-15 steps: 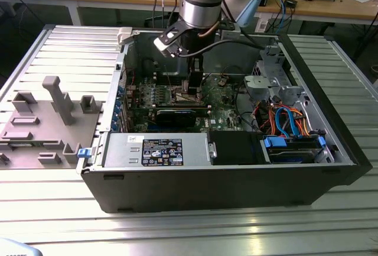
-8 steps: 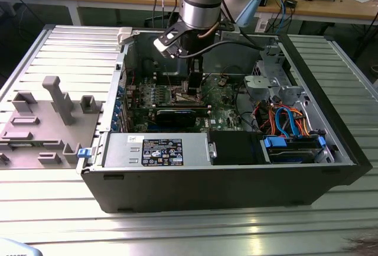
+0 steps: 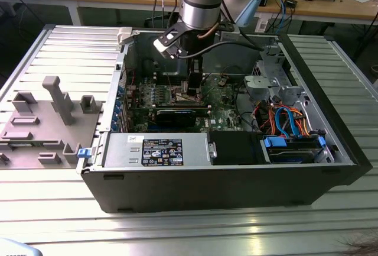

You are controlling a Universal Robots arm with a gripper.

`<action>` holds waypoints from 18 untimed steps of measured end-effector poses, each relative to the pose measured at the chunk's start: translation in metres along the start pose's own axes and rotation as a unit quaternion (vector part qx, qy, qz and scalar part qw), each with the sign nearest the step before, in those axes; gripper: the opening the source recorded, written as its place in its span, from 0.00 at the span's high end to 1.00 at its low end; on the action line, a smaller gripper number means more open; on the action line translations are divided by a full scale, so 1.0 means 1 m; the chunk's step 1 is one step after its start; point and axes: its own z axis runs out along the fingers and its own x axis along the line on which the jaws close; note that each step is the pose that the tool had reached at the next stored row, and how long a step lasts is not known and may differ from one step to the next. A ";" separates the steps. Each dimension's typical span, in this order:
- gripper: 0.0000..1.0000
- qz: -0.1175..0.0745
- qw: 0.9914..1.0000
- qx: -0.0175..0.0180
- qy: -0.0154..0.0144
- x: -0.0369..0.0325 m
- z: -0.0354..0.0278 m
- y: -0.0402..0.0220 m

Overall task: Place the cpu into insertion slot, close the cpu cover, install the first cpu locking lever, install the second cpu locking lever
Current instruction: 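Place the cpu into insertion slot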

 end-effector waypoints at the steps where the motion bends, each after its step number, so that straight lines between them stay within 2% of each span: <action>1: 0.45 0.000 1.000 0.000 0.000 0.0000 0.0002 0.0000; 18: 0.45 0.000 1.000 0.000 0.000 0.0005 0.0029 -0.0006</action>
